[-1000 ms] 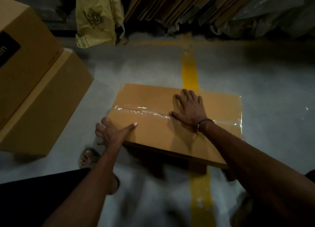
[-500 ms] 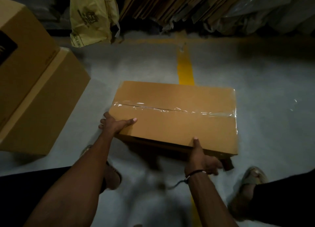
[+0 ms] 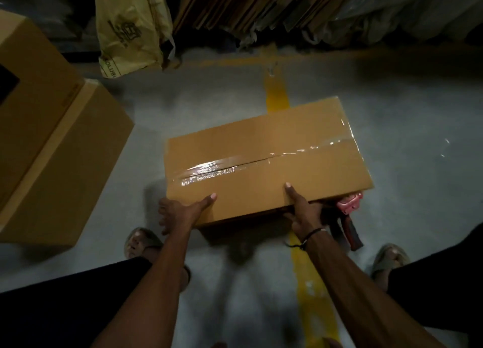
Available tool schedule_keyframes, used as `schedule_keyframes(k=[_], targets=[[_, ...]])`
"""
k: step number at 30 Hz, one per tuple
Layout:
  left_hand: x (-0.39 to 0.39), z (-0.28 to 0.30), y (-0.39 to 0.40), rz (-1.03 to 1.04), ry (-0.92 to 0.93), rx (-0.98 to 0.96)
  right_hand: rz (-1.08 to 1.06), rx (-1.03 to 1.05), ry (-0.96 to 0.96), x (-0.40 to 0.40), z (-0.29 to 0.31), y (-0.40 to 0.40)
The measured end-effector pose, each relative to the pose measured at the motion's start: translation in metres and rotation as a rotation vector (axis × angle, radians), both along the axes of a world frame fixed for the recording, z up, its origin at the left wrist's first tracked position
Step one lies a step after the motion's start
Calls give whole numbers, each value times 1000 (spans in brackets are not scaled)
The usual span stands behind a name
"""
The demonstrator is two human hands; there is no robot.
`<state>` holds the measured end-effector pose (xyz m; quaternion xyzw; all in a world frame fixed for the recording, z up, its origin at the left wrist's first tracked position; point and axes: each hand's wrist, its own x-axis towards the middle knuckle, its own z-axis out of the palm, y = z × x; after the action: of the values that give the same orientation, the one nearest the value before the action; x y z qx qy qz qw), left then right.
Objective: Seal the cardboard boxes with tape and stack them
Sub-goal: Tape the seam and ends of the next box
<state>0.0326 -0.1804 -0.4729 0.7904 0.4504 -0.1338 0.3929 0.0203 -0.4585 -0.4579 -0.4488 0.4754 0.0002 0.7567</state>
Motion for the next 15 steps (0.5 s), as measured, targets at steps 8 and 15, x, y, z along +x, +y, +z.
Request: schedule_keyframes(k=[8,15], targets=[[-51,13,-91,-29,138,15,285,-231,-24,76,-23,-82],[-67,6,-166,-151,-15,3,517,-436,-43,57,-58,-79]])
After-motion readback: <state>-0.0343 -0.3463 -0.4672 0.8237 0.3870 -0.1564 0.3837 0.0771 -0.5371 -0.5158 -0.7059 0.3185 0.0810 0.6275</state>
